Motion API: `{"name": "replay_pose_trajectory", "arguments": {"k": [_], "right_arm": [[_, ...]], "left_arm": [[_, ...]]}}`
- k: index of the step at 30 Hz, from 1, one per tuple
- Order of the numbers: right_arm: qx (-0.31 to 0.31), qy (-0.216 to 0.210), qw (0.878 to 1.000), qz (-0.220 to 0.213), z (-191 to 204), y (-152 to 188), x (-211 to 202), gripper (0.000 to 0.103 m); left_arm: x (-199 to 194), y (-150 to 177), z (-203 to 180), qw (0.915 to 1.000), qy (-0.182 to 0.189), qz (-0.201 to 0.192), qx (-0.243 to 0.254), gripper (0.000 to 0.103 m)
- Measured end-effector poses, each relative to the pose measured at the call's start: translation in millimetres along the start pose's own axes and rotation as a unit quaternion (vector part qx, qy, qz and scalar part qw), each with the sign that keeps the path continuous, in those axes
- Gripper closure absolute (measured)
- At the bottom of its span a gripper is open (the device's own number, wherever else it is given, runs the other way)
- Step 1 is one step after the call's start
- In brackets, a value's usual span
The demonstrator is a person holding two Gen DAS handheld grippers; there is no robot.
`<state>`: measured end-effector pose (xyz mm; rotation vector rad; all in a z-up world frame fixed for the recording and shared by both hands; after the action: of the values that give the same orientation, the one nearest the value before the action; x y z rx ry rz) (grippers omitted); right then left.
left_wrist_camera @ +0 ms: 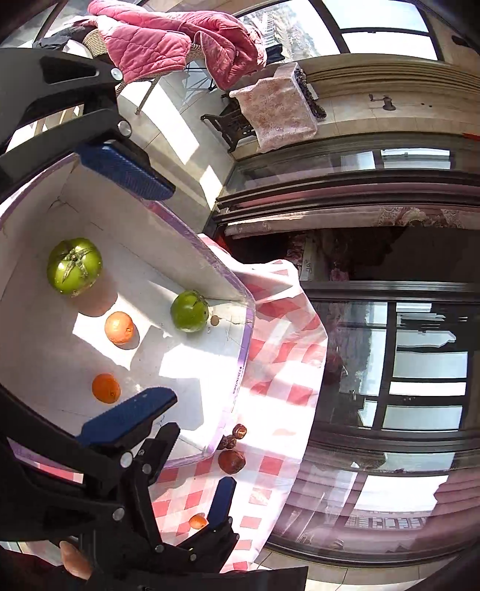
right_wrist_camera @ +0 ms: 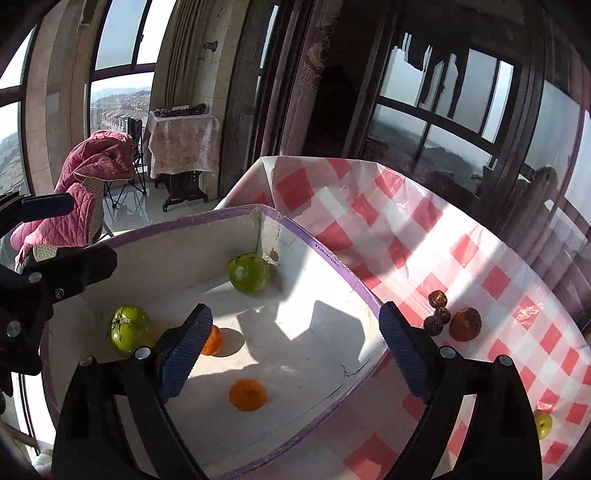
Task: Organize fruits
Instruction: 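Move both grippers back to the table toward the pear and orange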
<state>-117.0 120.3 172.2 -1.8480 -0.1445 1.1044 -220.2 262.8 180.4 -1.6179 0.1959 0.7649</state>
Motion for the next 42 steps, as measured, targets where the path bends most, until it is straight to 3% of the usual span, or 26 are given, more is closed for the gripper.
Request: {"name": "replay_pose_trajectory", "arguments": {"k": [4, 6, 7, 9, 11, 14, 17, 20, 23, 25, 29, 30, 32, 34, 36, 42], "right_arm": [[0.1, 0.009, 0.991, -0.088, -63, 20, -47, 0.011], [0.153, 0.029, 0.981, -0.117, -99, 43, -62, 0.01], [0.181, 0.046, 0.974, -0.125, -115, 57, -66, 0.005], [0.241, 0.079, 0.958, -0.134, -150, 90, -71, 0.005], [0.286, 0.096, 0.946, -0.116, -181, 120, -68, 0.005], [0.322, 0.139, 0.934, -0.072, -216, 158, -57, 0.005], [0.345, 0.183, 0.92, -0.038, -245, 191, -51, 0.005], [0.391, 0.208, 0.897, -0.01, -271, 227, -49, 0.005], [0.429, 0.216, 0.877, -0.003, -294, 252, -49, 0.005], [0.442, 0.229, 0.867, 0.005, -306, 265, -47, 0.005], [0.484, 0.232, 0.844, 0.015, -334, 290, -41, 0.005], [0.501, 0.228, 0.835, 0.015, -341, 297, -41, 0.005], [0.534, 0.216, 0.817, 0.009, -355, 305, -40, 0.005], [0.545, 0.226, 0.807, 0.008, -367, 308, -39, 0.005], [0.535, 0.244, 0.809, 0.018, -378, 304, -33, 0.005], [0.502, 0.297, 0.81, 0.058, -415, 287, -2, 0.005]], "left_arm": [[-48, -26, -44, 0.9912, 0.049, -0.121, 0.019, 0.002], [-58, -30, -74, 0.9842, 0.09, -0.15, 0.025, 0.002], [-60, -30, -90, 0.9805, 0.113, -0.158, 0.026, 0.002], [-57, -26, -121, 0.9736, 0.163, -0.158, 0.02, 0.002], [-44, -18, -154, 0.9681, 0.209, -0.137, 0.012, 0.002], [-1, 0, -207, 0.9615, 0.265, -0.073, 0.009, 0.002], [64, 27, -259, 0.9646, 0.263, 0.0, 0.019, 0.002], [122, 51, -297, 0.969, 0.239, 0.056, 0.03, 0.002], [162, 66, -315, 0.9649, 0.243, 0.099, -0.004, 0.002], [178, 68, -324, 0.9614, 0.251, 0.111, -0.022, 0.002], [196, 72, -339, 0.9642, 0.242, 0.108, -0.009, 0.002], [201, 74, -341, 0.9619, 0.244, 0.124, -0.009, 0.002], [202, 73, -338, 0.9601, 0.252, 0.119, -0.023, 0.002], [202, 73, -334, 0.9555, 0.268, 0.119, -0.034, 0.002], [204, 73, -330, 0.949, 0.286, 0.123, -0.047, 0.002], [210, 73, -325, 0.9447, 0.294, 0.13, -0.064, 0.002]]}}
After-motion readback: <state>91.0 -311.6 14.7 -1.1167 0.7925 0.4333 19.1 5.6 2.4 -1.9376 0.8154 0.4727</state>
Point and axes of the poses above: each gripper's, at about its wrist camera, not at the fingertips, and x roughly the way its jaws point, z to its left, y to its underside, the point moved 3 cm from there along x, roughly the way its jaws point, and after that the axes turned 5 degrees about z, right-handed, at the moved point
